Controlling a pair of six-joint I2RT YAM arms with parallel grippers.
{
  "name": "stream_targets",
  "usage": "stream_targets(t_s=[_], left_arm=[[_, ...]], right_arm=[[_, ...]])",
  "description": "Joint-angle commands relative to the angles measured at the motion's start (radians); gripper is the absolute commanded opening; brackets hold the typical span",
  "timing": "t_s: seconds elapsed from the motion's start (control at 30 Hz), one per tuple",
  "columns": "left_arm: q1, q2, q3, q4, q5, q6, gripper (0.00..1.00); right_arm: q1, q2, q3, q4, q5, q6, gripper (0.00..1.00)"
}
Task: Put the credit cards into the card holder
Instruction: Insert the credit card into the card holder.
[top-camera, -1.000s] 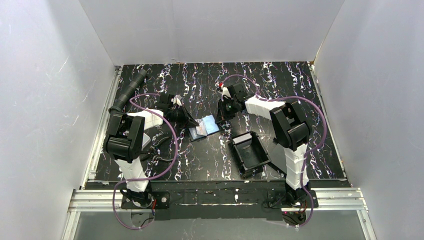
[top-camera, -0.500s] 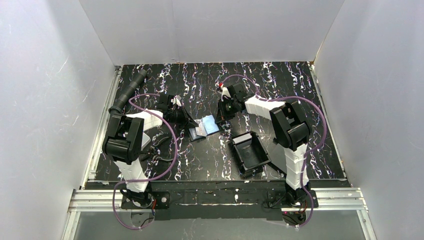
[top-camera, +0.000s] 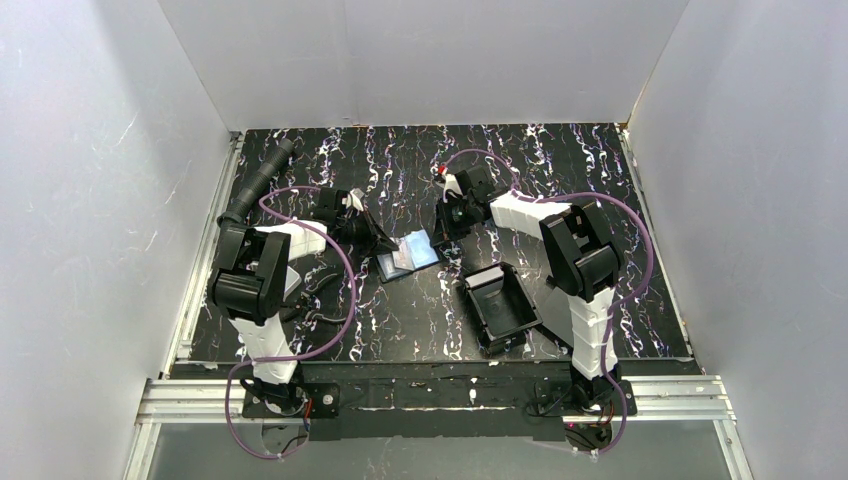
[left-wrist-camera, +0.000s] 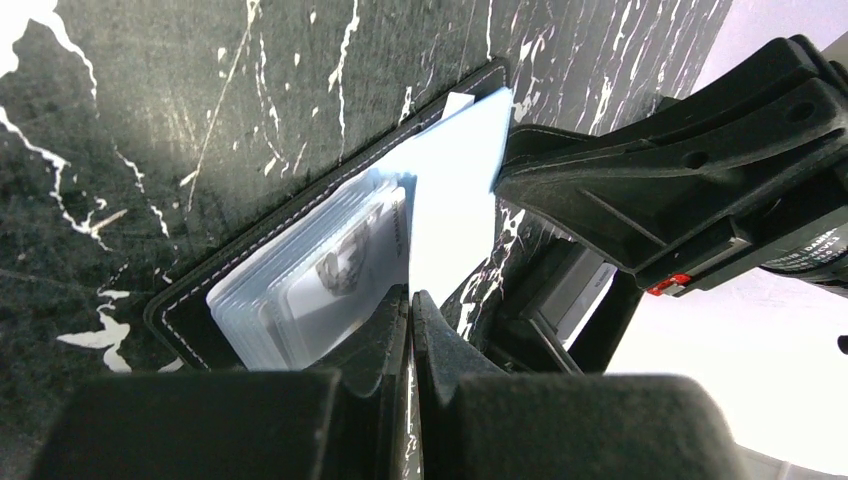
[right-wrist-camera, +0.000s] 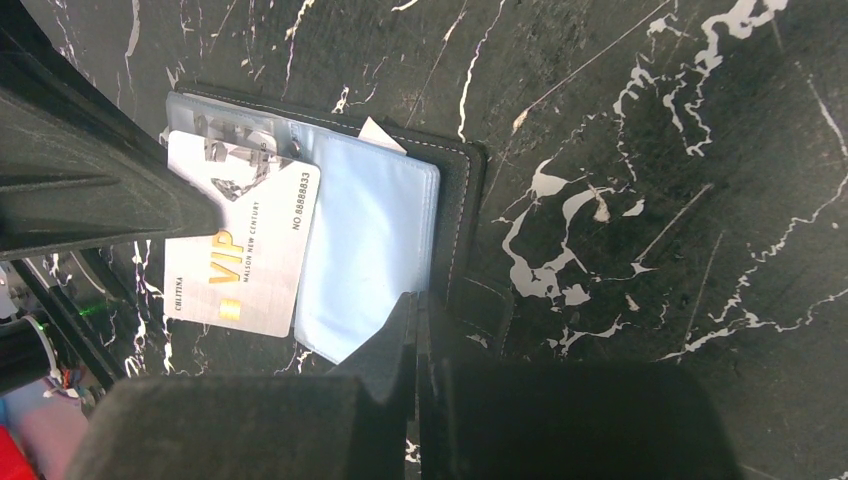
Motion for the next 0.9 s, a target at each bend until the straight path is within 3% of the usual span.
stream_targets(t_s=[0.0,0.87], left_arm=[[0.002,0.023,-0.006,0.038,0.014,0.020,0.00],[-0.021,-0.008,-0.170,0.343,-0.071,-0.188,0.00]], right_arm=[[-0.002,0.008,0.022,0.000,-0.007,-0.009,0.01],[0.001,0.002,0.007,0.016,-0.026,0.008,0.01]])
